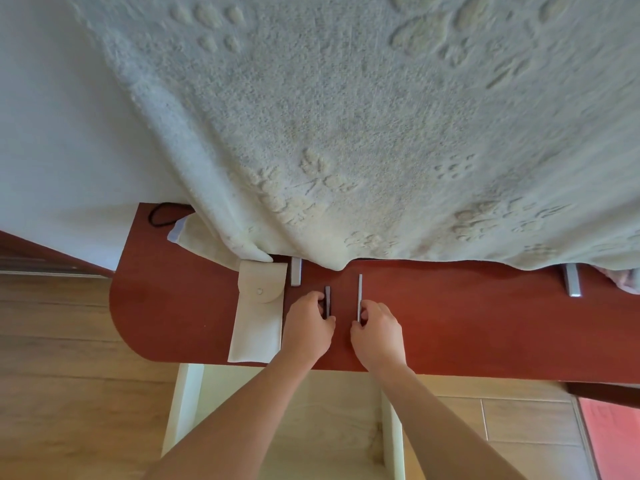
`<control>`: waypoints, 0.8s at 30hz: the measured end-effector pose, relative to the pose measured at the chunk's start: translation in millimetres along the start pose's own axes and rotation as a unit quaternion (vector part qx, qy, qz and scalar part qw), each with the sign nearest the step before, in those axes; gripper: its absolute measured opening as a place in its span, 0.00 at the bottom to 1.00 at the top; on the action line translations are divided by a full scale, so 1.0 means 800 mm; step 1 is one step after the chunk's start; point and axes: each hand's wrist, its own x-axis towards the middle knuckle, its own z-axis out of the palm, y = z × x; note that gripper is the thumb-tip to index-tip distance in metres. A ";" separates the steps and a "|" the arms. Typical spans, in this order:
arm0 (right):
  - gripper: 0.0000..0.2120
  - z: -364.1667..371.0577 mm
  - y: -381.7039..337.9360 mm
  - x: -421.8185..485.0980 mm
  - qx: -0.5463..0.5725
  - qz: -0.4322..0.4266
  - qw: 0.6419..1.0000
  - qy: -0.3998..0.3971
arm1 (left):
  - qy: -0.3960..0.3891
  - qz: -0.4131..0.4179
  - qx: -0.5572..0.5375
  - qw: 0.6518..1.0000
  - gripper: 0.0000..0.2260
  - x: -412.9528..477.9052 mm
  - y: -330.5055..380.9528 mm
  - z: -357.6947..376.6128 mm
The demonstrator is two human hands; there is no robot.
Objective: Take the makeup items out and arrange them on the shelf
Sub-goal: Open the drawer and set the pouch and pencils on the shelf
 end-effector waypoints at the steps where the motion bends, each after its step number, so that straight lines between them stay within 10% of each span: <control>1: 0.08 0.000 0.001 0.000 0.001 0.000 1.000 0.000 | 0.001 -0.001 0.001 1.000 0.22 0.000 0.000 -0.001; 24: 0.16 0.000 0.008 -0.003 0.009 -0.006 1.000 -0.014 | 0.003 0.000 0.019 1.000 0.23 -0.001 -0.002 -0.004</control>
